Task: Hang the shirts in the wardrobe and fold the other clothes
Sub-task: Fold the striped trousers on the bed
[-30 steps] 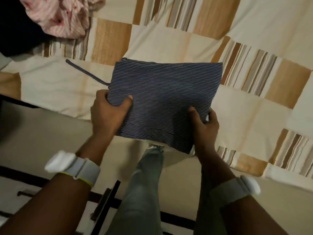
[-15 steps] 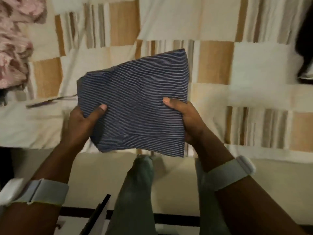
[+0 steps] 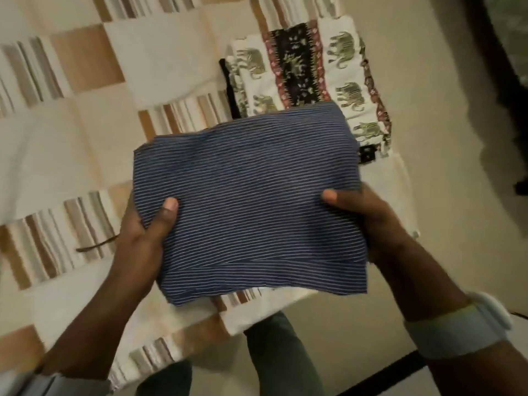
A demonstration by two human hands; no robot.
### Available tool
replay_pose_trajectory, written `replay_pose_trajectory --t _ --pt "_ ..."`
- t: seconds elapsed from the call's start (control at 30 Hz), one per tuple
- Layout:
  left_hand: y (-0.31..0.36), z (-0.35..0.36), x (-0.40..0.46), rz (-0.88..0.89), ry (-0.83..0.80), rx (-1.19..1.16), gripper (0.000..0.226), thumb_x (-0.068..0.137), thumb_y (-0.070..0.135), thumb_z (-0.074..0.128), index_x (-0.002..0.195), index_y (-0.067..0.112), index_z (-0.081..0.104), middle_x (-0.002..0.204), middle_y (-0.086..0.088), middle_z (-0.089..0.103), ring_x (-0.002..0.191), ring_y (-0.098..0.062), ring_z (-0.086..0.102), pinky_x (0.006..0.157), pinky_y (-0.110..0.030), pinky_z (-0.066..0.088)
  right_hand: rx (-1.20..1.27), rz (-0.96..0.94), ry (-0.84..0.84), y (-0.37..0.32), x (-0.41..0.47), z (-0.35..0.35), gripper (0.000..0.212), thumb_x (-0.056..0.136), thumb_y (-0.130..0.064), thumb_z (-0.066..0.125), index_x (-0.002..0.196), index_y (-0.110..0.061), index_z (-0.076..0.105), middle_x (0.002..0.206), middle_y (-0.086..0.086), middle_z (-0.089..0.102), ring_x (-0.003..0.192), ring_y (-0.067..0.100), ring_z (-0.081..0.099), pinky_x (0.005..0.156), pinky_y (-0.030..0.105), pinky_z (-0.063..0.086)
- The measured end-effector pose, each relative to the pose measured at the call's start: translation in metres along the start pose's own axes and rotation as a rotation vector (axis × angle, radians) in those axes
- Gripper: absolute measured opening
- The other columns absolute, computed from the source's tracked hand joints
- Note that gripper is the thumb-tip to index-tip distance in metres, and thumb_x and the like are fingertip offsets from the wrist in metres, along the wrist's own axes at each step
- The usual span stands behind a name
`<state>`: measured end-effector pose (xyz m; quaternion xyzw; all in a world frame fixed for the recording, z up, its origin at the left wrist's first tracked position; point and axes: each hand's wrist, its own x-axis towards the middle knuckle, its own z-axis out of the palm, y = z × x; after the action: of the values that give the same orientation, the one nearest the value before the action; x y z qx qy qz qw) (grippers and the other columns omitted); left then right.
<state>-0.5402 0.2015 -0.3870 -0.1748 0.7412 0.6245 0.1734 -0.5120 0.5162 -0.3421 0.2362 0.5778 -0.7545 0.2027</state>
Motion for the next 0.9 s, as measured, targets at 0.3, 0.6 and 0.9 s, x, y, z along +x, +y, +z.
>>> replay_pose_trajectory --t 0.3,0.6,0.9 --pt "0.083 0.149 0.097 0.213 0.026 -0.067 0.03 0.109 0.041 0.047 0.137 0.029 0.051 0.126 0.016 0.064 0.113 0.004 0.063 0.097 -0.023 0.053 -0.114 -0.12 0.097 -0.116 0.099 -0.123 0.025 0.105 -0.011 0.04 0.119 -0.011 0.062 0.104 -0.001 0.076 0.09 0.015 0.074 0.078 0.029 0.059" --pt "0.028 0.161 0.163 0.157 0.026 0.212 0.049 0.102 0.037 0.063 0.143 0.013 0.05 0.128 0.007 0.063 0.111 -0.002 0.064 0.096 -0.018 0.052 -0.451 0.071 0.432 -0.043 0.191 -0.169 0.046 0.089 -0.016 0.079 0.13 -0.002 0.062 0.12 0.013 0.07 0.095 0.021 0.073 0.08 0.029 0.063" --pt "0.036 0.147 0.145 0.585 -0.199 1.165 0.124 0.065 0.096 0.057 0.164 0.037 0.01 0.173 -0.001 -0.005 0.158 -0.039 0.0 0.122 -0.065 0.019 -1.494 -0.314 0.508 -0.01 0.156 -0.087 0.1 0.084 -0.089 0.042 0.163 -0.033 0.016 0.17 0.013 0.015 0.156 0.037 0.016 0.119 0.068 0.018"
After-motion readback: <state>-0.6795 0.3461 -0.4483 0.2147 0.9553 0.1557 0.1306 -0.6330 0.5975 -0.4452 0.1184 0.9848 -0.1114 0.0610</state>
